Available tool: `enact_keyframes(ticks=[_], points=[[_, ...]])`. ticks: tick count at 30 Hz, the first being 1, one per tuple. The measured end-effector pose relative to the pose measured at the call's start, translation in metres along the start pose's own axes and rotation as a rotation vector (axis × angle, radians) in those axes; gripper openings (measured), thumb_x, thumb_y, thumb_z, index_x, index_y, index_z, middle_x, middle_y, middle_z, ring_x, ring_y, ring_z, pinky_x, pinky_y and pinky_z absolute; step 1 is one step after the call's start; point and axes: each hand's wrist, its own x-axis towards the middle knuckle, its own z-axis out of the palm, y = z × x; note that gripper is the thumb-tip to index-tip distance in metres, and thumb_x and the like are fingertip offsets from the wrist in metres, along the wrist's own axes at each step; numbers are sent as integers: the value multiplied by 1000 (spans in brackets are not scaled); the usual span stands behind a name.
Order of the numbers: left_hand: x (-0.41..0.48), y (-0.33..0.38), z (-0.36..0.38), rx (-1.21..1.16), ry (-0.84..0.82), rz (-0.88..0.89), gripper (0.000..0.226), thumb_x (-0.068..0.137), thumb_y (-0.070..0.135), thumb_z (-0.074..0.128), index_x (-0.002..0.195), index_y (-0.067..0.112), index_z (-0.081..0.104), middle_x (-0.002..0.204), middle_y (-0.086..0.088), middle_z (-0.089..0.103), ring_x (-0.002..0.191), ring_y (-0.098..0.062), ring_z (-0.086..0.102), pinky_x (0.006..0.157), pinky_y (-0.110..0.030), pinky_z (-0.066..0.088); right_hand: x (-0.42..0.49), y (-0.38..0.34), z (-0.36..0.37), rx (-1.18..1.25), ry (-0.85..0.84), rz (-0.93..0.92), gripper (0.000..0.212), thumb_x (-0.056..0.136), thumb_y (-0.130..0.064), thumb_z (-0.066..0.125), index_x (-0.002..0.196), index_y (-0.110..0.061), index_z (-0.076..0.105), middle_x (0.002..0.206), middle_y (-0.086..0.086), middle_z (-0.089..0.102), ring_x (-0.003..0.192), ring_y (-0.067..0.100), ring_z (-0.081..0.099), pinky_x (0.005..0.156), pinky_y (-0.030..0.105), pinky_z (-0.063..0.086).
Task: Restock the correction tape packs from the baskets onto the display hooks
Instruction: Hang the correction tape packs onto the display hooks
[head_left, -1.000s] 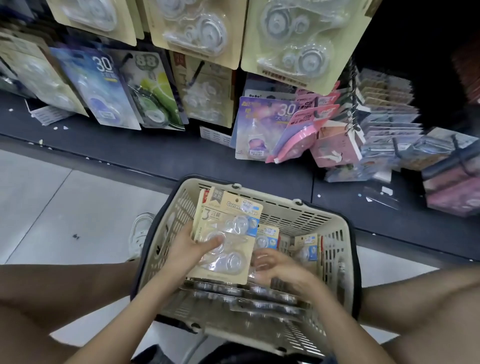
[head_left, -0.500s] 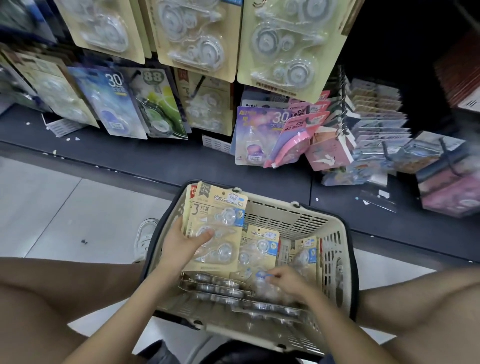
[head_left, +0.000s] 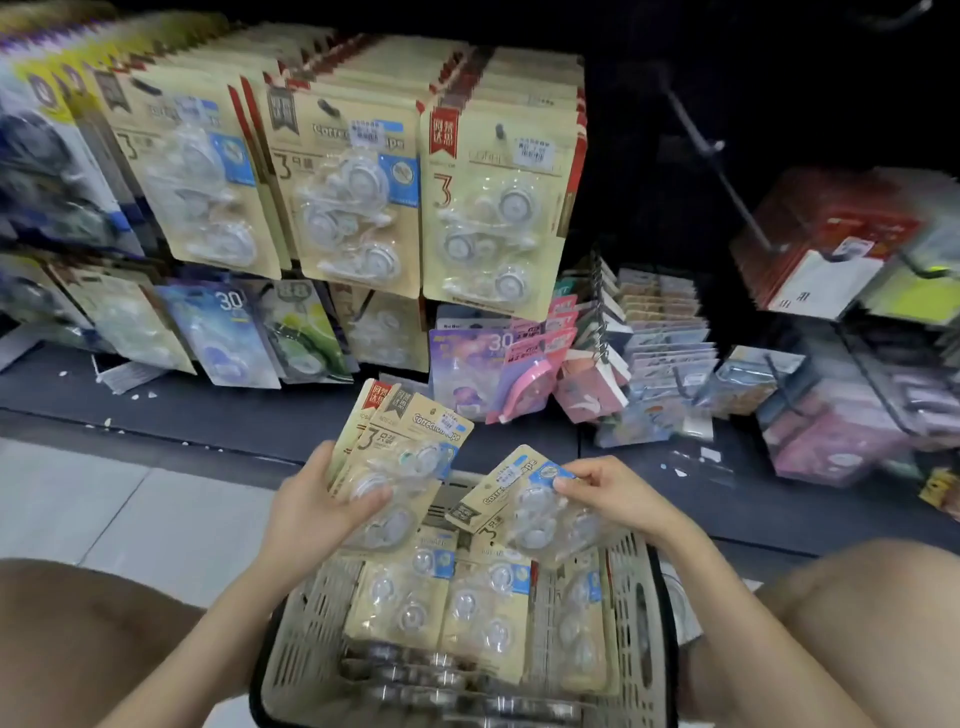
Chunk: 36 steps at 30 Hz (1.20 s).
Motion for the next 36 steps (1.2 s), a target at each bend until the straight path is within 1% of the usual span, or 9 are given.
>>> enact_keyframes(ticks=[4, 10, 13, 19, 21, 24, 29, 32, 36], points=[[2, 42, -23, -33, 48, 113, 39, 73, 30, 85, 96, 40, 55, 87, 29, 68, 81, 6, 64, 72, -27, 50, -22, -56, -32, 222, 175, -139, 14, 94, -14, 60, 91, -13, 74, 85, -2, 76, 76, 7, 69, 69, 21, 55], [7, 98, -47, -220, 170, 222, 42, 74, 16, 85, 97, 36, 57, 92, 35, 66, 82, 15, 62, 66, -2, 44, -43, -113, -60, 455, 425, -349, 41, 67, -58, 75, 90, -25, 79, 98, 4, 77, 87, 15, 73, 73, 27, 59], [8, 127, -58, -302, 205, 279, 45, 73, 16, 84, 100, 38, 56, 93, 36, 66, 84, 18, 61, 66, 0, 42, -46, -130, -70, 584, 525, -394, 41, 71, -50, 68, 93, -18, 77, 101, 7, 76, 92, 19, 73, 76, 32, 61], [20, 185, -72, -459, 234, 370, 45, 64, 34, 81, 104, 39, 59, 100, 20, 72, 95, 5, 66, 86, -27, 51, -48, -151, -95, 674, 710, -399, 28, 90, -34, 58, 100, -12, 73, 103, 3, 76, 99, 19, 71, 80, 34, 60], [28, 202, -71, -488, 231, 399, 50, 61, 38, 80, 106, 39, 59, 102, 26, 70, 97, 3, 66, 87, -28, 50, -46, -156, -102, 681, 761, -393, 21, 94, -29, 58, 97, -13, 72, 98, 1, 77, 94, 16, 72, 72, 26, 60], [37, 225, -68, -482, 237, 450, 49, 63, 40, 79, 107, 38, 58, 102, 23, 70, 97, 3, 66, 89, -27, 51, -42, -159, -110, 682, 793, -357, 21, 98, -26, 57, 95, -11, 72, 95, 5, 77, 87, 20, 73, 70, 32, 61], [51, 245, -62, -469, 242, 504, 63, 66, 47, 86, 120, 32, 57, 114, 11, 69, 108, -11, 65, 99, -46, 50, -40, -158, -115, 681, 812, -345, 23, 99, -26, 55, 97, -11, 72, 94, 4, 77, 86, 18, 74, 68, 31, 59], [56, 252, -58, -472, 238, 512, 62, 63, 52, 88, 115, 40, 57, 114, 13, 69, 110, -9, 64, 101, -47, 50, -41, -156, -116, 686, 815, -356, 24, 100, -25, 53, 96, -12, 73, 89, -1, 77, 81, 9, 73, 60, 20, 56], [62, 257, -52, -479, 228, 499, 53, 63, 46, 83, 108, 41, 55, 105, 24, 68, 105, -3, 64, 100, -40, 50, -32, -151, -119, 650, 839, -331, 25, 100, -29, 54, 96, -13, 74, 95, 2, 77, 91, 18, 73, 78, 35, 57]])
